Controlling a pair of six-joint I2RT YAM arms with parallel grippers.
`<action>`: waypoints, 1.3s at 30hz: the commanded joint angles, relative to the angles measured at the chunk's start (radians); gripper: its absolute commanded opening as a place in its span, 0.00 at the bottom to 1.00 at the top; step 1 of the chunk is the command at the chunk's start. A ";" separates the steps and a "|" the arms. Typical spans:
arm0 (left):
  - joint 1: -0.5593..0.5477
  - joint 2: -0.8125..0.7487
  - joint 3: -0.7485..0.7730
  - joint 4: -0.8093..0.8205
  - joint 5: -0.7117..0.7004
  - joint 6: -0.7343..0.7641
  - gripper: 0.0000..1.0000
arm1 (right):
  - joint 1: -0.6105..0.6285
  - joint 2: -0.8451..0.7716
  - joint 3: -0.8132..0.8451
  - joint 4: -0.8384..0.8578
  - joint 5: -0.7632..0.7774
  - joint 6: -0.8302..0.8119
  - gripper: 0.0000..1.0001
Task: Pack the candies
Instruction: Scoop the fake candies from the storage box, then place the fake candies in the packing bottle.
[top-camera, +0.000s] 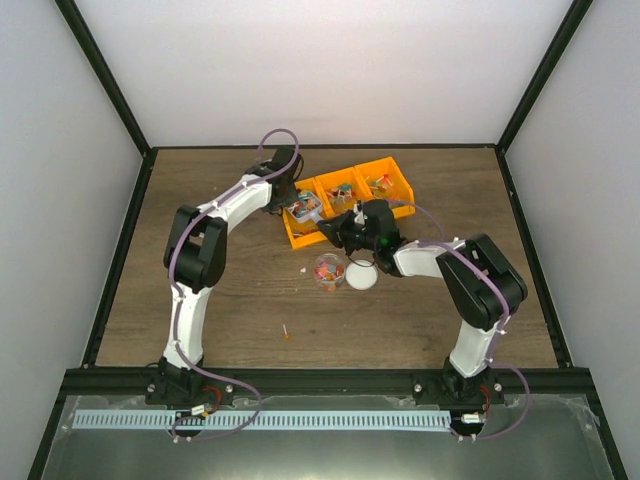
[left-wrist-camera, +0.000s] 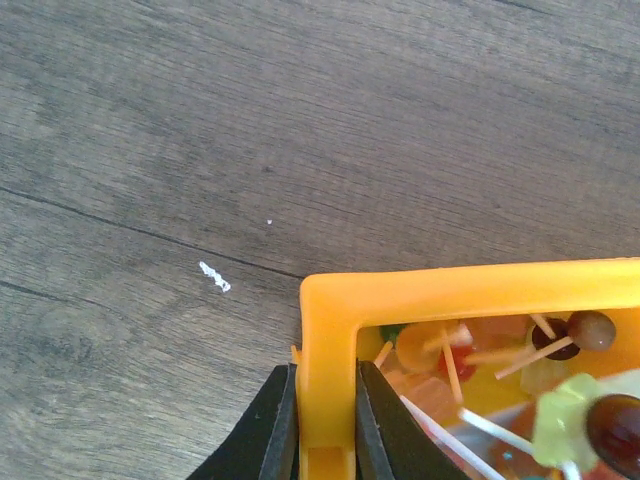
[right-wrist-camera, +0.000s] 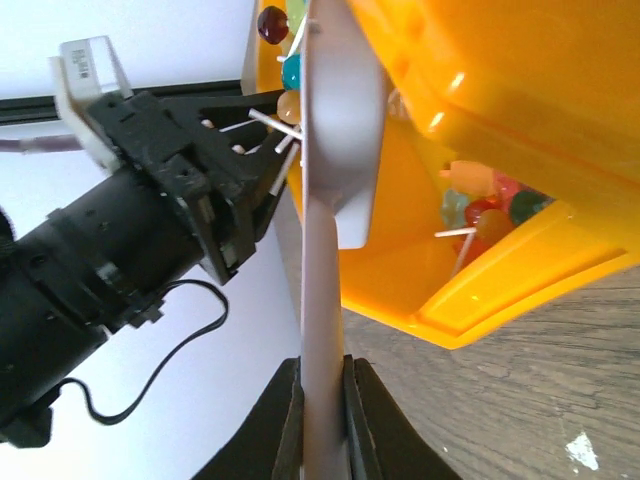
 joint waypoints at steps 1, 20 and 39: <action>0.000 0.037 0.031 -0.033 0.041 0.015 0.04 | -0.008 -0.065 -0.008 0.033 -0.007 -0.027 0.01; 0.037 0.018 0.041 -0.045 0.062 0.028 0.05 | -0.014 -0.219 -0.108 -0.125 -0.003 -0.085 0.01; 0.051 -0.006 0.035 -0.044 0.122 0.066 0.36 | -0.051 -0.537 -0.381 -0.074 -0.026 -0.102 0.01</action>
